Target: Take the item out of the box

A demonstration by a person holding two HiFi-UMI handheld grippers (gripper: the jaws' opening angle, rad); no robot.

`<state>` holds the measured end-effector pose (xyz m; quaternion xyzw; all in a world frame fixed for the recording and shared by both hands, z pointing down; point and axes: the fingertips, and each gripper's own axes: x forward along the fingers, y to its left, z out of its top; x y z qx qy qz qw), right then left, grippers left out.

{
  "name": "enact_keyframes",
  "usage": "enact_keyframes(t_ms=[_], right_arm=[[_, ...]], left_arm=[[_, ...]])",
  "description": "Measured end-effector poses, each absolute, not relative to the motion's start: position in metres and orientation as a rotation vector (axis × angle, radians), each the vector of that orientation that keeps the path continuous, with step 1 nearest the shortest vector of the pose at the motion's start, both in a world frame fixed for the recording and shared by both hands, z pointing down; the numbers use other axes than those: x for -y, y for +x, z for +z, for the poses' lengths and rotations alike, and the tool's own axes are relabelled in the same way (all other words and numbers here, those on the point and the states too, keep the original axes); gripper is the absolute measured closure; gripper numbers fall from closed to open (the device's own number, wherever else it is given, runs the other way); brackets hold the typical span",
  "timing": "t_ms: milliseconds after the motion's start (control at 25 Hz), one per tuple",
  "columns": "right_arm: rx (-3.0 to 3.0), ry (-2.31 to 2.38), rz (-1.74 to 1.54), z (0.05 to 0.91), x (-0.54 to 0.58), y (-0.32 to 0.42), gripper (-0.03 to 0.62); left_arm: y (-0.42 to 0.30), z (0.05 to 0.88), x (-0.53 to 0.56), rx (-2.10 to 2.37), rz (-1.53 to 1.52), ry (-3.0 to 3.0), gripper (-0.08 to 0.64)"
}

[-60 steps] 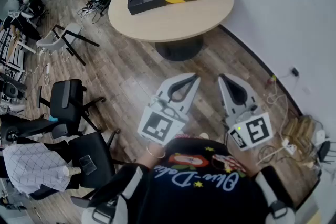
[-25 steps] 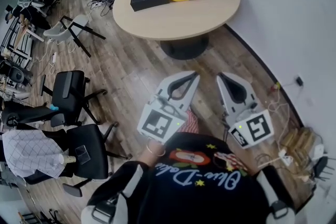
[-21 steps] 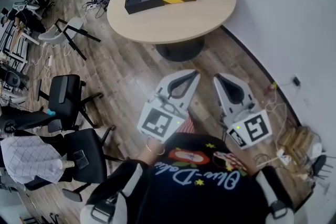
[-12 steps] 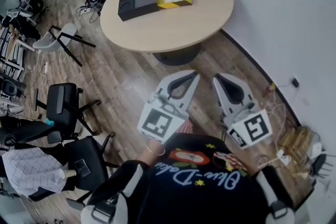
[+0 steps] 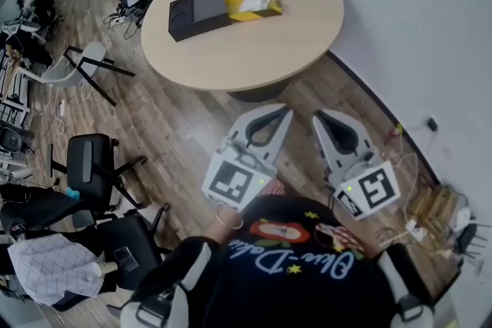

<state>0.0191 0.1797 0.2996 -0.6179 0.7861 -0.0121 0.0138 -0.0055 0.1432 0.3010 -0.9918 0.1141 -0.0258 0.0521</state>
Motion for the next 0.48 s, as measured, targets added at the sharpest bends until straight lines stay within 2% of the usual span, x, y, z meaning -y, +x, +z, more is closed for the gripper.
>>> enact_keyframes(t_ms=[480], right_arm=[[-2.418, -1.999, -0.052, 0.297, -0.132, 0.027, 0.594]], left_arm=[[0.002, 0.298, -0.094, -0.285, -0.055, -3.034, 0.566]])
